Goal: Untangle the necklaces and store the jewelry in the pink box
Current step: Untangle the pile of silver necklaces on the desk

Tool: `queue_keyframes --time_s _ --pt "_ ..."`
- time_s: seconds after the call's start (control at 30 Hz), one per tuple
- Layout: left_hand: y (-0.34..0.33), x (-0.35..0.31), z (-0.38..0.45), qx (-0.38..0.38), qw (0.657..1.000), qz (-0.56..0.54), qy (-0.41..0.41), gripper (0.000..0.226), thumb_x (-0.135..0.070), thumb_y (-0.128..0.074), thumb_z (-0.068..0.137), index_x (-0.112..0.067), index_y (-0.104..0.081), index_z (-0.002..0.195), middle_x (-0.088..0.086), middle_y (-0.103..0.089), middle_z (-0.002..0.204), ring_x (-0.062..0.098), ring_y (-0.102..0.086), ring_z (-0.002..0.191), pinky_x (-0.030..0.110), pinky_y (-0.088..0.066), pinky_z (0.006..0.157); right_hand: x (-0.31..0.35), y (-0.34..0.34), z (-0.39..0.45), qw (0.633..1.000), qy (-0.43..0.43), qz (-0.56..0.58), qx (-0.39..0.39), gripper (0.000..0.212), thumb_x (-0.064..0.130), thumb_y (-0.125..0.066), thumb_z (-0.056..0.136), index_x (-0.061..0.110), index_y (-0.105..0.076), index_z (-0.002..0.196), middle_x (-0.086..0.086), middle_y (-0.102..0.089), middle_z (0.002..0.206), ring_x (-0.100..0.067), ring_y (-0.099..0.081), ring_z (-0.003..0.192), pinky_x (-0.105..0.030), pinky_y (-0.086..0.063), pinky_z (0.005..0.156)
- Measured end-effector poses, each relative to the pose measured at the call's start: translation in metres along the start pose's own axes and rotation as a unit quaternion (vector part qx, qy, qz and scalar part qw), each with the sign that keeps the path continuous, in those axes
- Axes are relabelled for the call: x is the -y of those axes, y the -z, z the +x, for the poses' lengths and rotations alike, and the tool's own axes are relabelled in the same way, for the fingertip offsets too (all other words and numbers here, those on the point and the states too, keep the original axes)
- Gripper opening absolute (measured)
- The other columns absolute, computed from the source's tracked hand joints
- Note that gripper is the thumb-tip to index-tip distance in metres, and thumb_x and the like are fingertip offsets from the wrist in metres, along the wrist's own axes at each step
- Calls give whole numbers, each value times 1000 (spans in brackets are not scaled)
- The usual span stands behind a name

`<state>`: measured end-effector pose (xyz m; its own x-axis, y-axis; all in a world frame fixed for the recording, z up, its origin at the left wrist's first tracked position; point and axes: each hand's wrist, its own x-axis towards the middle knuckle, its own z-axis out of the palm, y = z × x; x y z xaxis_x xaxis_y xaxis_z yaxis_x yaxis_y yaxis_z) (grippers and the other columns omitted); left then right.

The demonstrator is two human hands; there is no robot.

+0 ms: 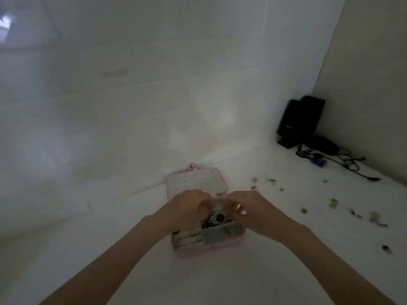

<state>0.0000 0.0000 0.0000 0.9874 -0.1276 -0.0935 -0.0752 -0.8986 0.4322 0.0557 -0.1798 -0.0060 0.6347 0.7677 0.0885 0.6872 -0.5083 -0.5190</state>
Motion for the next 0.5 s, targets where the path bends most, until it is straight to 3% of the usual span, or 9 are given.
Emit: queue_keyframes --time_s 0.07,0.2,0.3,0.4,0.5 --pt "-15 10 1 -27 1000 15 -3 23 -19 -53 92 -19 -68 109 1 -65 110 16 -59 100 26 -45 89 -3 -19 3 999 24 -26 -12 22 3 -51 88 10 -68 101 3 -62 90 -11 -56 80 -13 -41 69" --pt "-34 22 0 -87 995 31 -36 18 -23 -60 88 -22 -72 102 -2 -63 99 11 -58 88 15 -40 78 -7 -45 4 993 36 -99 -46 20 6 -48 88 9 -64 99 -5 -62 103 -19 -56 94 -24 -41 80" --pt "-32 18 -1 -93 994 39 -32 17 -27 -62 87 -18 -71 98 -3 -57 91 13 -56 86 19 -38 73 2 -43 -2 985 -5 -165 -49 16 13 -45 92 6 -60 94 -9 -62 99 -22 -55 88 -28 -40 74" --pt "-31 7 0 -87 987 130 -20 22 -30 -55 90 -13 -70 88 1 -60 84 18 -57 77 27 -42 73 16 -41 3 974 -81 -207 -31 18 17 -44 93 5 -58 94 -15 -62 100 -25 -55 79 -27 -39 64" --pt "-33 -7 -1 -80 962 262 7 29 -36 -45 94 -15 -55 78 -3 -53 71 17 -49 72 31 -36 84 28 -40 16 963 -122 -239 8 24 18 -47 94 3 -57 109 -15 -58 110 -30 -58 96 -28 -39 67"
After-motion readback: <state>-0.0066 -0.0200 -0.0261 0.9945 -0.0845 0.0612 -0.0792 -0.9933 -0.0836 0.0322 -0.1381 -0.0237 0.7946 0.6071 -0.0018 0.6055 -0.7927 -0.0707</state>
